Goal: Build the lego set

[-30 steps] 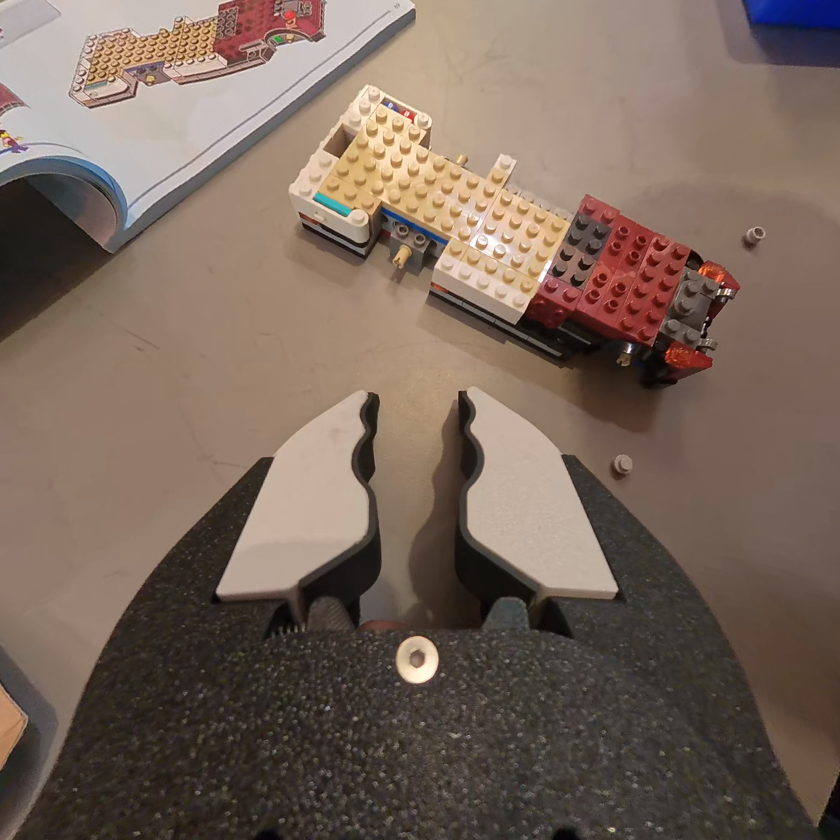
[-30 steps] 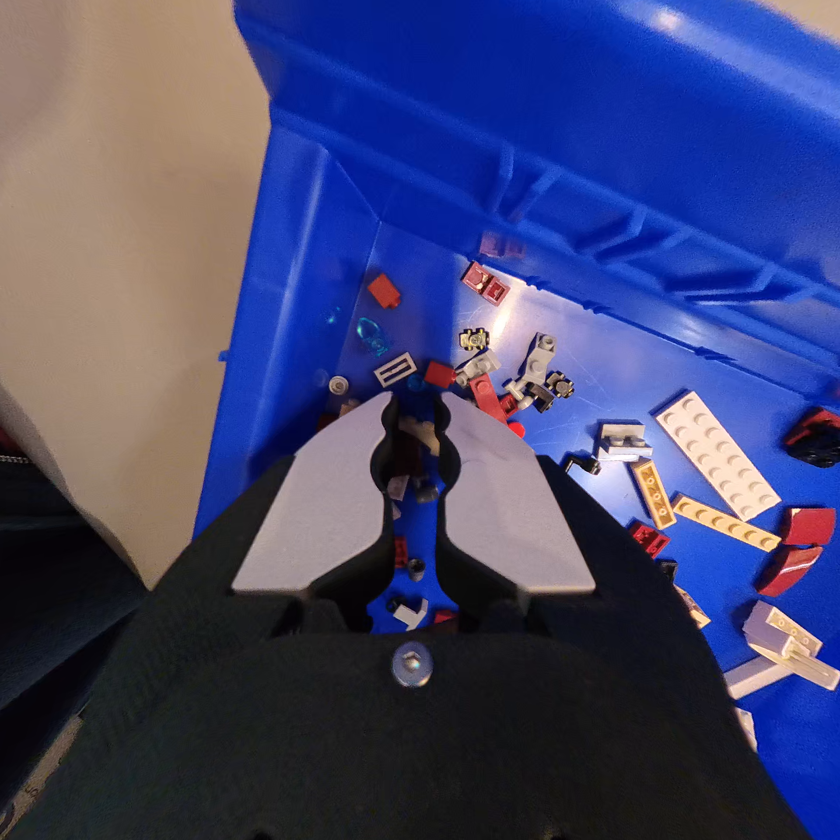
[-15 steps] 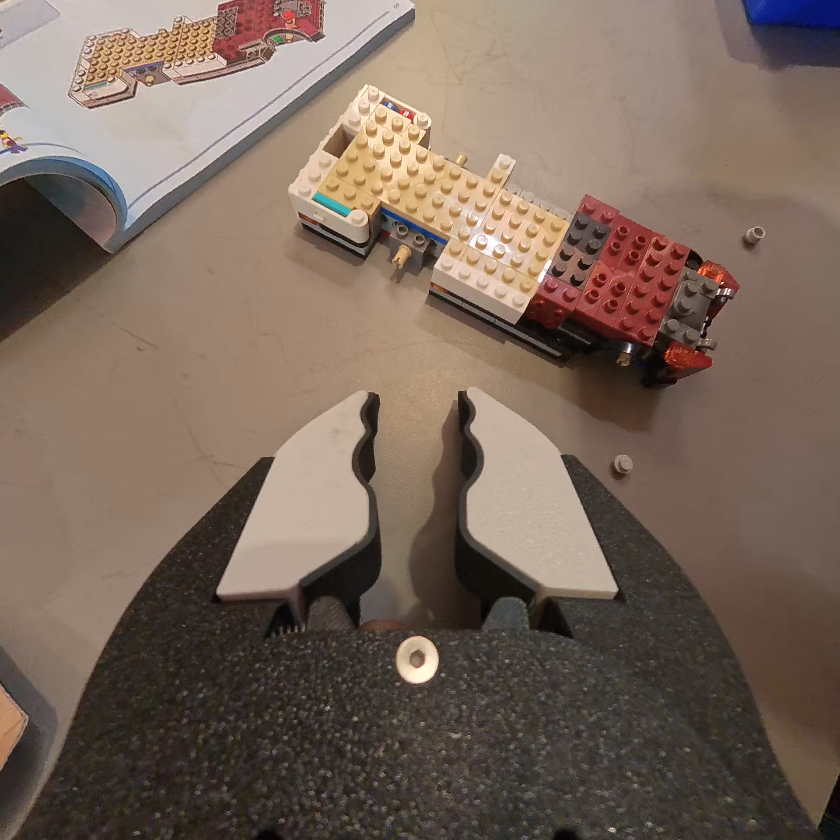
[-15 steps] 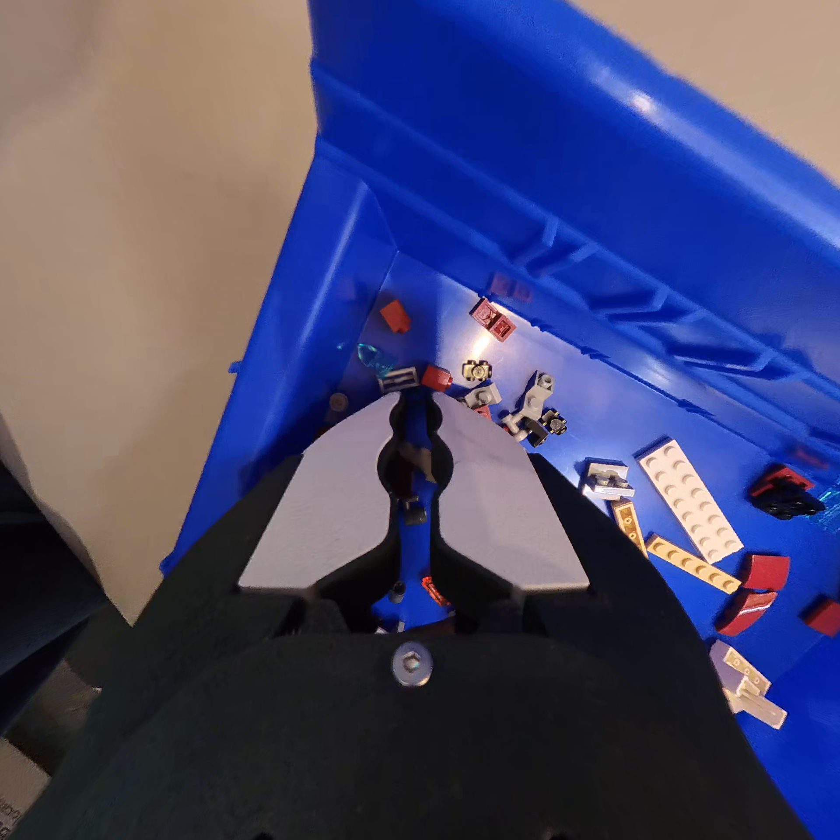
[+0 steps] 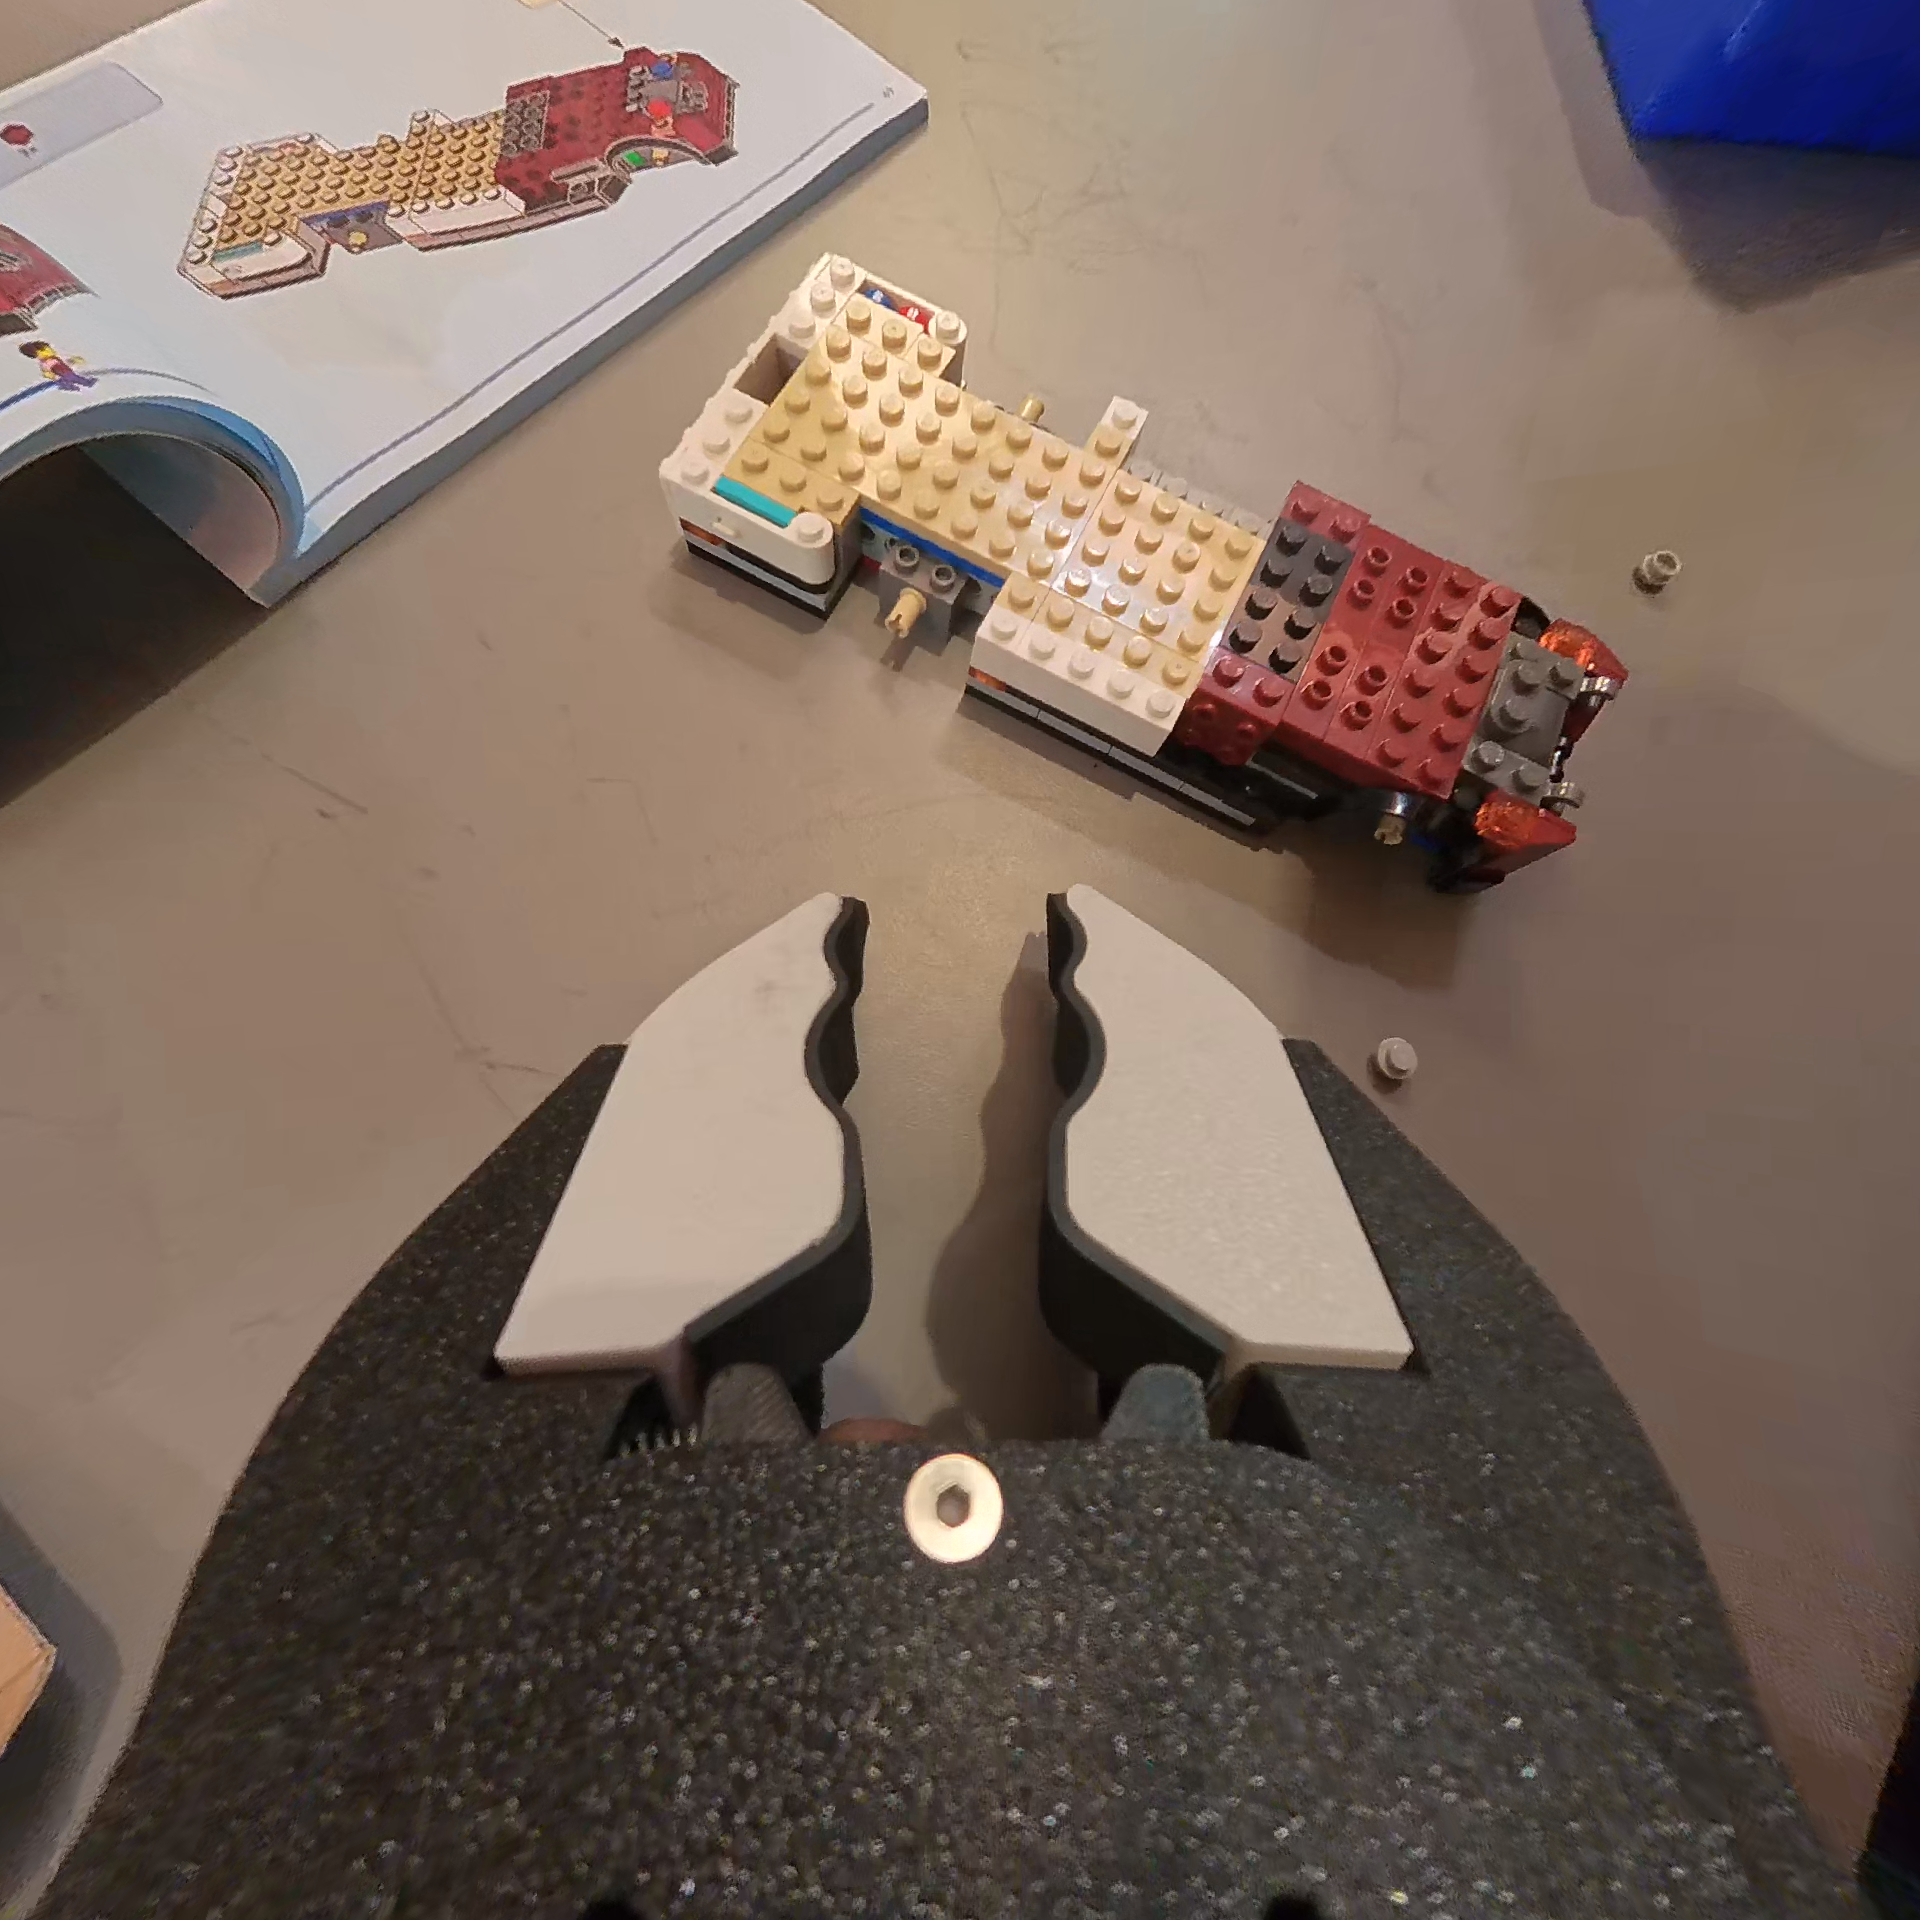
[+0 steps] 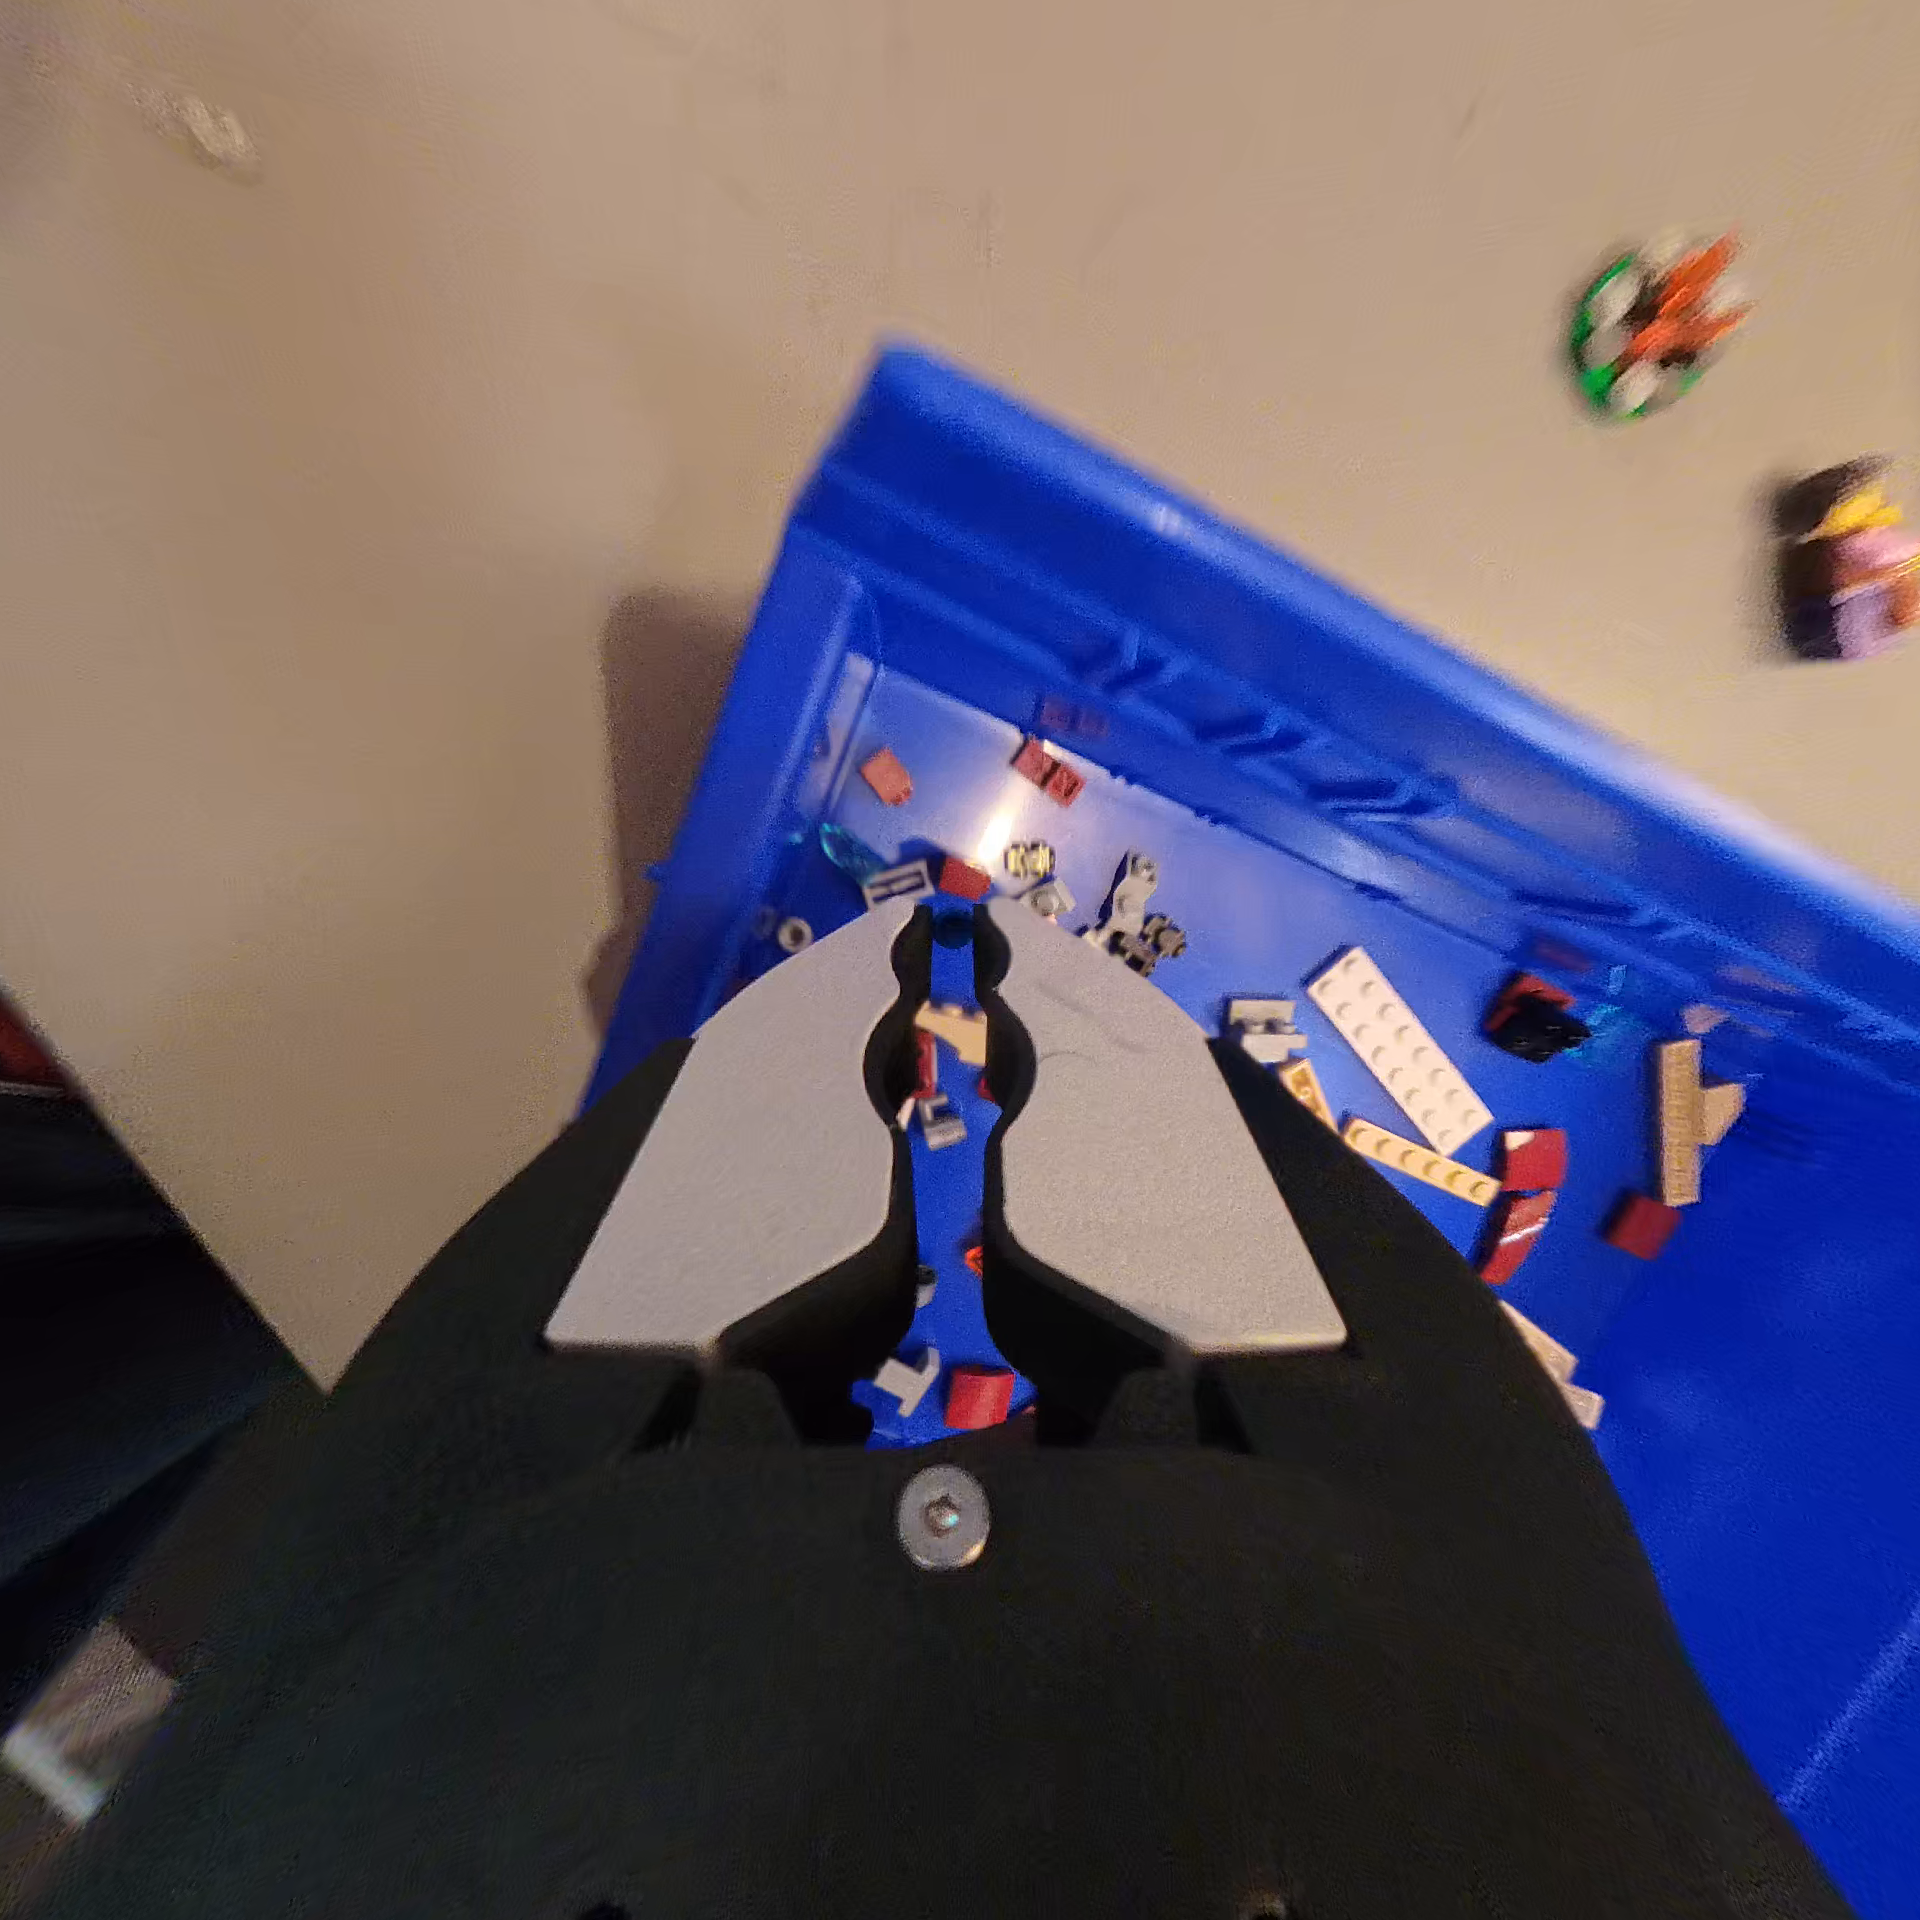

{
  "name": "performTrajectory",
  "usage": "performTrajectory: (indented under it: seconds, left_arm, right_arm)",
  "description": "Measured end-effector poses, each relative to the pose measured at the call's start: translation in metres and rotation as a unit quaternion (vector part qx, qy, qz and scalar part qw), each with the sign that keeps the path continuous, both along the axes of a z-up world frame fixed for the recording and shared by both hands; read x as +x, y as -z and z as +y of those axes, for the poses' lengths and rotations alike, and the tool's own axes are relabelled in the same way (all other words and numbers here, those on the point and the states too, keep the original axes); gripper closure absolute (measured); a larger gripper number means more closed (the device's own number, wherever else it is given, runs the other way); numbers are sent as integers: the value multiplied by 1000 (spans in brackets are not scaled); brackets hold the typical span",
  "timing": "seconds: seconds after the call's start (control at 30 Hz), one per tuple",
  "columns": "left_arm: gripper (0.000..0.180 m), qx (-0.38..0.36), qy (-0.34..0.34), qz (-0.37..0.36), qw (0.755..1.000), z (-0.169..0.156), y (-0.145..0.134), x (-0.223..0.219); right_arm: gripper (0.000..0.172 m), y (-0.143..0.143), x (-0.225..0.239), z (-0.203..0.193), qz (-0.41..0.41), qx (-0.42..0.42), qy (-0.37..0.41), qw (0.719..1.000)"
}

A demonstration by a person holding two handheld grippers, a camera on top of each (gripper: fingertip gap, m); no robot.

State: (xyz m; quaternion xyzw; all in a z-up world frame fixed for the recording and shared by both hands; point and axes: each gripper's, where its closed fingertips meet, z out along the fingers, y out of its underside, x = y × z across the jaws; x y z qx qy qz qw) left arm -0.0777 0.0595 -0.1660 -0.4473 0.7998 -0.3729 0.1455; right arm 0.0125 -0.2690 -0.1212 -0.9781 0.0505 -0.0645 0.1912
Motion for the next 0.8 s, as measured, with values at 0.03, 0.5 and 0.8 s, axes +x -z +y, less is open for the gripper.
performTrajectory:
  seconds: [0.03,0.5,0.8]
  left_arm:
    - [146,-1,0,0,1000,0,0,0]
    - [146,5,0,-22,1000,0,-4,-1]
    - [146,-3,-2,-23,1000,0,-6,-1]
  right_arm:
    - [164,-12,-5,7,-8,18,-2,1000]
    - [164,40,-139,154,12,138,-126,982]
    - [154,47,-136,146,3,138,-118,983]
